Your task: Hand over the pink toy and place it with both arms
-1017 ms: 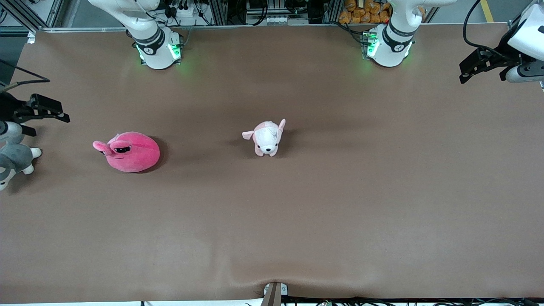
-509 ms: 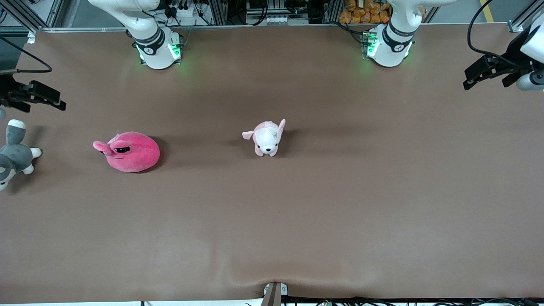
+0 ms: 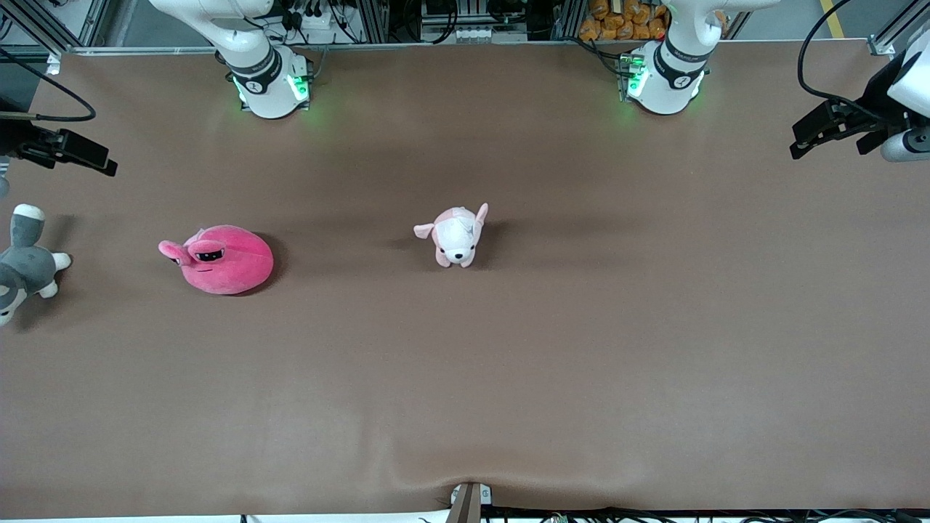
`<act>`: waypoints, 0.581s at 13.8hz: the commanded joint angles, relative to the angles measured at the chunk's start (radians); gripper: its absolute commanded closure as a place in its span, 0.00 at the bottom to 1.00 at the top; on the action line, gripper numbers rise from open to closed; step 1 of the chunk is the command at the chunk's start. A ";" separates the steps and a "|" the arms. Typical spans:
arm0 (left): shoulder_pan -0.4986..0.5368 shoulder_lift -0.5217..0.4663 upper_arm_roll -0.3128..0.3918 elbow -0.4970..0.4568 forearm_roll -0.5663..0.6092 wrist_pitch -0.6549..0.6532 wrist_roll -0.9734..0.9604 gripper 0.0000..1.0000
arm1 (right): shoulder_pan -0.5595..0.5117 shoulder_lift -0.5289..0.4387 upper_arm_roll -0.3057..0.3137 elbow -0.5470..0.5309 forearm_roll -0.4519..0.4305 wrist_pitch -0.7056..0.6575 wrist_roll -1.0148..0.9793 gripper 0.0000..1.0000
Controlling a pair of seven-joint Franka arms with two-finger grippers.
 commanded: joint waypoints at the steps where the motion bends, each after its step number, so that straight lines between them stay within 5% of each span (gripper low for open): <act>1: 0.004 0.008 -0.001 0.023 -0.023 -0.013 -0.001 0.00 | 0.011 -0.001 -0.027 0.014 0.019 -0.002 0.001 0.00; 8: -0.004 0.008 -0.005 0.025 -0.023 -0.014 -0.001 0.00 | 0.012 0.005 -0.032 0.014 0.008 0.030 -0.077 0.00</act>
